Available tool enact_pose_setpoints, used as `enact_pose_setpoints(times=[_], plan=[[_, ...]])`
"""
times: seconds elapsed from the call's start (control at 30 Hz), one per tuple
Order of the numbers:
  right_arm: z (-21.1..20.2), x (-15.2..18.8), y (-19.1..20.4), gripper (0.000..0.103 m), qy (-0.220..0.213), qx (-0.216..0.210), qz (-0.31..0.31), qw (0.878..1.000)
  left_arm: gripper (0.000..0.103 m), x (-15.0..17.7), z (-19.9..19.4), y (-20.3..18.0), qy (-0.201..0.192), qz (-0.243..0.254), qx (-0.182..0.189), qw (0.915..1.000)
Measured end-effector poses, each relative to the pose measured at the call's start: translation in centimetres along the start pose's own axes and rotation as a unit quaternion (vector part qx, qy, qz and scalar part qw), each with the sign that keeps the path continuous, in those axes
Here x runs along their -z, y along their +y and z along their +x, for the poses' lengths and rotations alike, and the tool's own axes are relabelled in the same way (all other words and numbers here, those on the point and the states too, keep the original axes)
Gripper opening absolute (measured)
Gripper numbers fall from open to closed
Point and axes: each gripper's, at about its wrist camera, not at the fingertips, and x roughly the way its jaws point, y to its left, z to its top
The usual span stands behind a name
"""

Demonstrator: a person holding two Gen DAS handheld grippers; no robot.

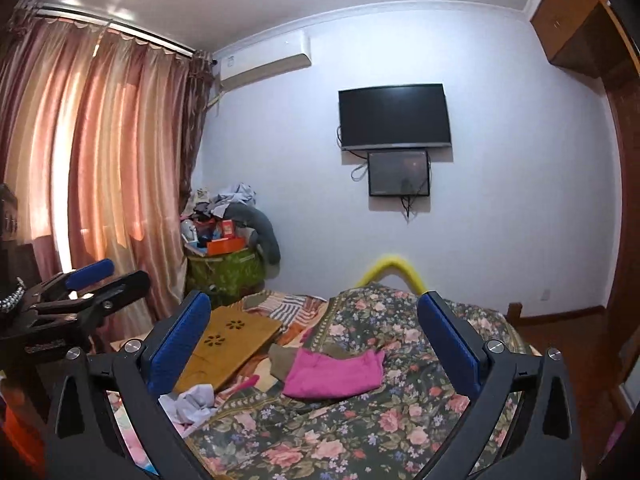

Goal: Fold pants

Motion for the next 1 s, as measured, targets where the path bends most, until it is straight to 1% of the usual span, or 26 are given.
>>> enact_pose_setpoints(times=[0.07,0.13,0.27,0.57,1.0], plan=[[0.1,0.2,0.0,0.103,0.004,0.004,-0.001,1.000,0.103,0.1,0.0,0.0,0.003,0.001,-0.002,1.0000],[-0.8,0.8,0.4,0.103,0.005,0.007,-0.001,1.000,0.103,0.2,0.2,0.1,0.005,0.002,-0.004,1.0000],[-0.9,1.1,0.3,0.103,0.011,0.006,0.000,1.000,0.103,0.5,0.3,-0.3,0.011,0.006,-0.007,0.9999],[-1.3,1.0,0.2,0.103,0.013,0.008,0.005,1.000,0.103,1.1,0.4,-0.5,0.013,0.015,-0.013,0.9997],[-1.8,0.8,0.5,0.103,0.010,0.005,0.009,1.000,0.103,1.3,0.3,-1.2,0.015,0.026,-0.008,0.9995]])
